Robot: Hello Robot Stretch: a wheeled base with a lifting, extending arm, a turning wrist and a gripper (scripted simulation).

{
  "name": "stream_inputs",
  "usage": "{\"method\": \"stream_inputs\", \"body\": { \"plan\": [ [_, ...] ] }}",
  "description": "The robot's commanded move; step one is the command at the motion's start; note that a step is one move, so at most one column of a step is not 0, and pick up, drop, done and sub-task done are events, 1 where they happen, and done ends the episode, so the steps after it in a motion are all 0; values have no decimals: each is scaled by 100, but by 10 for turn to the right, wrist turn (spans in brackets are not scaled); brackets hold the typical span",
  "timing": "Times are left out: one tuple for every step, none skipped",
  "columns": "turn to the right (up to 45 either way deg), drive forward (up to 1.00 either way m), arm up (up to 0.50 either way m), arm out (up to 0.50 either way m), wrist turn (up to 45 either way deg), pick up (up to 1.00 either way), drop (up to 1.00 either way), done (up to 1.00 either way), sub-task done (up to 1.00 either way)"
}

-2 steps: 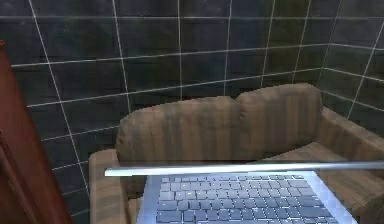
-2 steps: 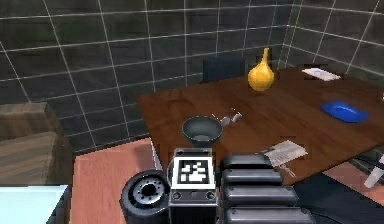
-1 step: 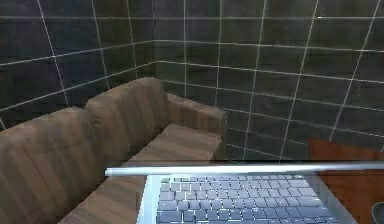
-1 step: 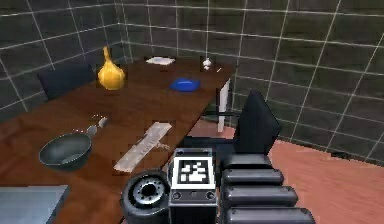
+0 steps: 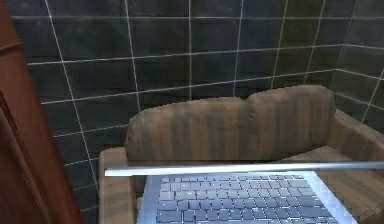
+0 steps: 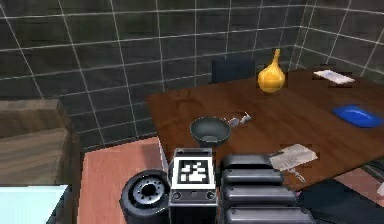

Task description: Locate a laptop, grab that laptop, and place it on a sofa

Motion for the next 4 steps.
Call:
{"method": "stream_inputs", "body": {
  "plan": [
    [-450,0,0,0,0,0,0,0,0],
    [-450,0,0,0,0,0,0,0,0],
    [-300,0,0,0,0,0,0,0,0],
    [450,0,0,0,0,0,0,0,0]
  ]
}}
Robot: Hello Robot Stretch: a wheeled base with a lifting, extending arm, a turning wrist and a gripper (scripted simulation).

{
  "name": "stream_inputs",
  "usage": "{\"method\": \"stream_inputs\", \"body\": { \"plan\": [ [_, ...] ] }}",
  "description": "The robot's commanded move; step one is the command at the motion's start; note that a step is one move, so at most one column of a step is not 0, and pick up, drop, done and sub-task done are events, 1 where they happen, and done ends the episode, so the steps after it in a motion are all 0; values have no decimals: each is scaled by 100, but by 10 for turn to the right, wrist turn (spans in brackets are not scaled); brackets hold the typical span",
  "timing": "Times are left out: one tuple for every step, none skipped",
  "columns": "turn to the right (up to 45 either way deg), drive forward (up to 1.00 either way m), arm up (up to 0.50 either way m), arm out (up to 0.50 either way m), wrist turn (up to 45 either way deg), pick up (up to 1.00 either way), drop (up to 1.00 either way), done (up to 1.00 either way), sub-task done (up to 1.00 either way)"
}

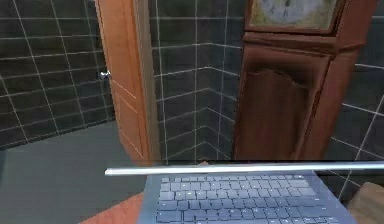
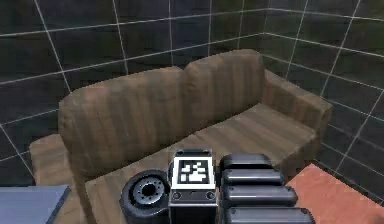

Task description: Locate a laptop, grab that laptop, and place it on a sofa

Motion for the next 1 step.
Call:
{"method": "stream_inputs", "body": {
  "plan": [
    [450,0,0,0,0,0,0,0,0]
  ]
}}
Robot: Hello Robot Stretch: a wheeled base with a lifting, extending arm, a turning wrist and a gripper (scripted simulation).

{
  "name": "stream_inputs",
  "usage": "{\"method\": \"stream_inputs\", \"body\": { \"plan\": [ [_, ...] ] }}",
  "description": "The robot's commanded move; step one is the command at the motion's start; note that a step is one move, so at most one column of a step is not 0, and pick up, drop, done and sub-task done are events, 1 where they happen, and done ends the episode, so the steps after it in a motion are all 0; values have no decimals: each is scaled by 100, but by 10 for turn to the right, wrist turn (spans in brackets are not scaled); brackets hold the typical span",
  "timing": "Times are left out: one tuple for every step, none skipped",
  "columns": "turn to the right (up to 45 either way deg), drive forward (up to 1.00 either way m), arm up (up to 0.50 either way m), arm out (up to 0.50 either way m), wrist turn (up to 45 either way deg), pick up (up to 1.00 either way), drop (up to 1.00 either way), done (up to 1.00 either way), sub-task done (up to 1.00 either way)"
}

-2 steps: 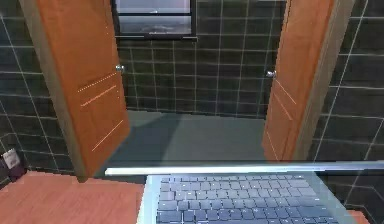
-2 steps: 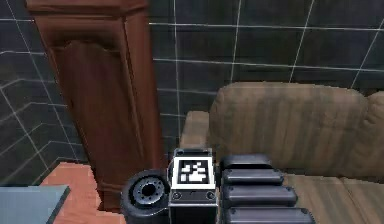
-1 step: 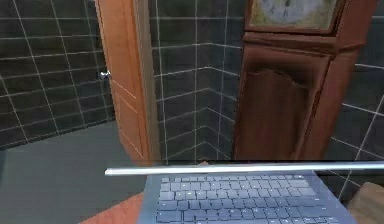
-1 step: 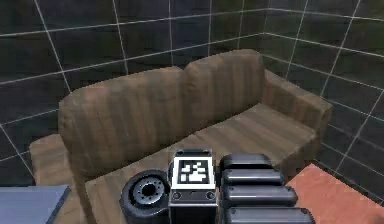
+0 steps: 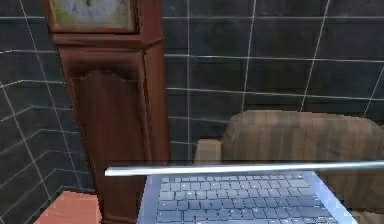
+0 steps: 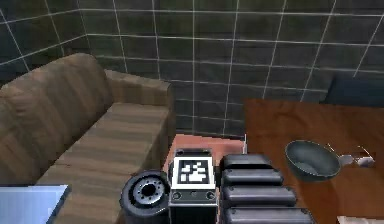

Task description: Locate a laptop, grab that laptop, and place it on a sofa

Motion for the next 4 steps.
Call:
{"method": "stream_inputs", "body": {
  "plan": [
    [450,0,0,0,0,0,0,0,0],
    [180,0,0,0,0,0,0,0,0],
    [-450,0,0,0,0,0,0,0,0],
    [-270,0,0,0,0,0,0,0,0]
  ]
}}
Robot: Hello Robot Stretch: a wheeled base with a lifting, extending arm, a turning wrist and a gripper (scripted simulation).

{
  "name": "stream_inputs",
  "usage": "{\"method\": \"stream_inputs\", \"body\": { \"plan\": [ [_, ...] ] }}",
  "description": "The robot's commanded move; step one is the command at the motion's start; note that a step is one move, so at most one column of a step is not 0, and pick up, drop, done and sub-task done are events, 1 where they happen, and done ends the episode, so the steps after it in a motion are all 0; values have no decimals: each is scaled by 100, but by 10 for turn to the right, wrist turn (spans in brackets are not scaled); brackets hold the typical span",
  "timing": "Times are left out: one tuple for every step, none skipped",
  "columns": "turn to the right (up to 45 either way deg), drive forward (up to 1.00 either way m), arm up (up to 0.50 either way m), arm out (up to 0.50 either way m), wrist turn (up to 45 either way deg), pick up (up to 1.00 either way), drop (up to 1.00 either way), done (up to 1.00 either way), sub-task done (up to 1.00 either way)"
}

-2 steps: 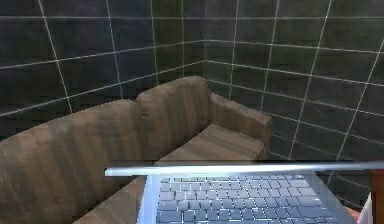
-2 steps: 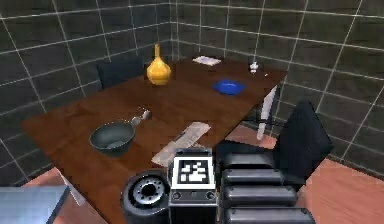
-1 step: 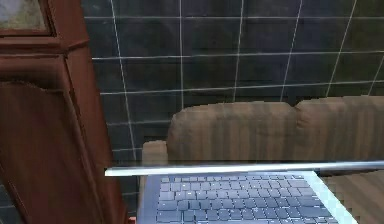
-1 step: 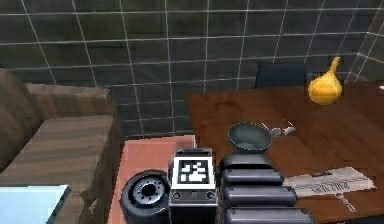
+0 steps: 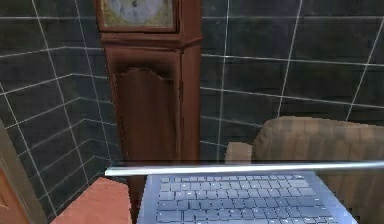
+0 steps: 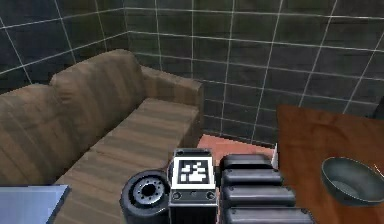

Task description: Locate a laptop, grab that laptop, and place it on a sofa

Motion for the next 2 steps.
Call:
{"method": "stream_inputs", "body": {
  "plan": [
    [0,10,0,0,0,0,0,0,0],
    [0,0,0,48,0,0,0,0,0]
  ]
}}
